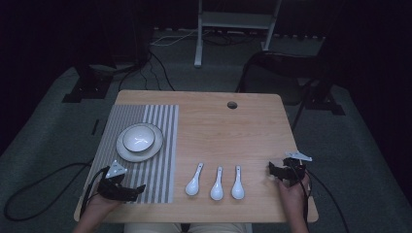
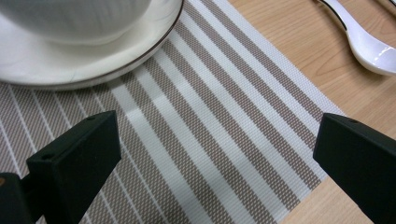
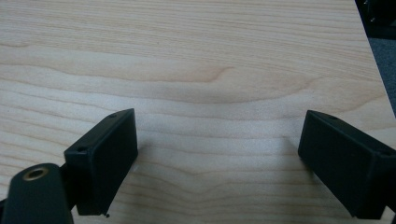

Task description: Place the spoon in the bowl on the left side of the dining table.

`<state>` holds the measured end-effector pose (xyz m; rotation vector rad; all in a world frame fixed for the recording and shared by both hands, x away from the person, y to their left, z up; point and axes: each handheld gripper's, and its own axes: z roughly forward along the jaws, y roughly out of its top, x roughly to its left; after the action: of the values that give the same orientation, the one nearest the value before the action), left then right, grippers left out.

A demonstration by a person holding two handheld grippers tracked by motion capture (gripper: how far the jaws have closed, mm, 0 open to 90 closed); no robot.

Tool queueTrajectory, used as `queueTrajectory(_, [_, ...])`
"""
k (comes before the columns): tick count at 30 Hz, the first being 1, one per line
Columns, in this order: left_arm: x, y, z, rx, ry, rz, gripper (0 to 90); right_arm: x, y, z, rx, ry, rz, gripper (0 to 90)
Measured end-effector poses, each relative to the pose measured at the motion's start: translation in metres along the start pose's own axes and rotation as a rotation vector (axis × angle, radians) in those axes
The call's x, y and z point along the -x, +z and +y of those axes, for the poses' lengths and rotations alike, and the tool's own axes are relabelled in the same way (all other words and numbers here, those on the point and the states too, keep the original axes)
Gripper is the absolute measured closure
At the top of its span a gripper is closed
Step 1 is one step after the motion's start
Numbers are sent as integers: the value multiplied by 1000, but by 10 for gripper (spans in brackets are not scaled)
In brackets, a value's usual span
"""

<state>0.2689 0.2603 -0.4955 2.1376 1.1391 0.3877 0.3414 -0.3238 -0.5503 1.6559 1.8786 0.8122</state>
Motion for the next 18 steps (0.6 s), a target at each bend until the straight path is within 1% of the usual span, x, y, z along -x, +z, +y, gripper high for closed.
queueTrajectory(5, [4,6,8,-4,15,-15,9,0,0,0,0,0,0,111])
queueTrajectory(6, [4,7,9,-4,15,-12,9,0,0,0,0,0,0,112])
queueTrajectory(8, [5,9,12,0,20,-24,37,0,0,0,0,0,0,111])
queueTrajectory(15, [12,16,22,-2,42,-41,37,0,0,0,0,0,0,112])
queueTrajectory(17, [13,18,23,-1,41,-43,38,0,0,0,0,0,0,112])
queueTrajectory(18, [14,19,25,2,42,-50,38,0,0,0,0,0,0,112])
